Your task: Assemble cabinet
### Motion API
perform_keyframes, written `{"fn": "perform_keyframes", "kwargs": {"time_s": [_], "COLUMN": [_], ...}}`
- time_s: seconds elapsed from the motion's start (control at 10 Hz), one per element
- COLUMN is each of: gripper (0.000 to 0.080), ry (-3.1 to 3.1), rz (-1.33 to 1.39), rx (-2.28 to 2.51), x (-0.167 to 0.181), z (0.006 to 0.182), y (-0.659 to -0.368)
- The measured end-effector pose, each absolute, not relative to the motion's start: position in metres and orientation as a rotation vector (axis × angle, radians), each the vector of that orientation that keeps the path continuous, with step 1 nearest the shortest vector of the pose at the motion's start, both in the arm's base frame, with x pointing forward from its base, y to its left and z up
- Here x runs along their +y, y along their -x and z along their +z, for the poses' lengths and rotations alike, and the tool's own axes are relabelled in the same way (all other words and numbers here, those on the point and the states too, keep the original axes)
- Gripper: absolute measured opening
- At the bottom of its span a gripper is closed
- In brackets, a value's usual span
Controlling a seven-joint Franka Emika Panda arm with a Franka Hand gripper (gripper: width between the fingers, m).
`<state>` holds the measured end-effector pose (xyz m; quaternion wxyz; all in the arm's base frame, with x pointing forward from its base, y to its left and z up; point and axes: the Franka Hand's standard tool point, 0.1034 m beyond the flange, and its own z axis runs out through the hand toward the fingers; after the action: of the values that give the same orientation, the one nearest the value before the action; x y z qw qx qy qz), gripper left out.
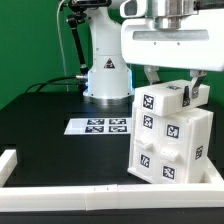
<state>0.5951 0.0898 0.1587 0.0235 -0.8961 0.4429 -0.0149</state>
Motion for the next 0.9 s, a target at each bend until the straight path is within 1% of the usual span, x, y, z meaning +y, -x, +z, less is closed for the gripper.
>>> {"fn": "perform_keyframes", "kwargs": {"time_s": [0.6,0.9], "gripper": [0.0556,0.0556], "ry": [2.367,2.166], "rz": [-0.008,0.024], "rx": [1.925,2.13], "x": [0.0884,0.0907], "z": [0.1573,0.1572], "y": [-0.5941,-0.5939]}}
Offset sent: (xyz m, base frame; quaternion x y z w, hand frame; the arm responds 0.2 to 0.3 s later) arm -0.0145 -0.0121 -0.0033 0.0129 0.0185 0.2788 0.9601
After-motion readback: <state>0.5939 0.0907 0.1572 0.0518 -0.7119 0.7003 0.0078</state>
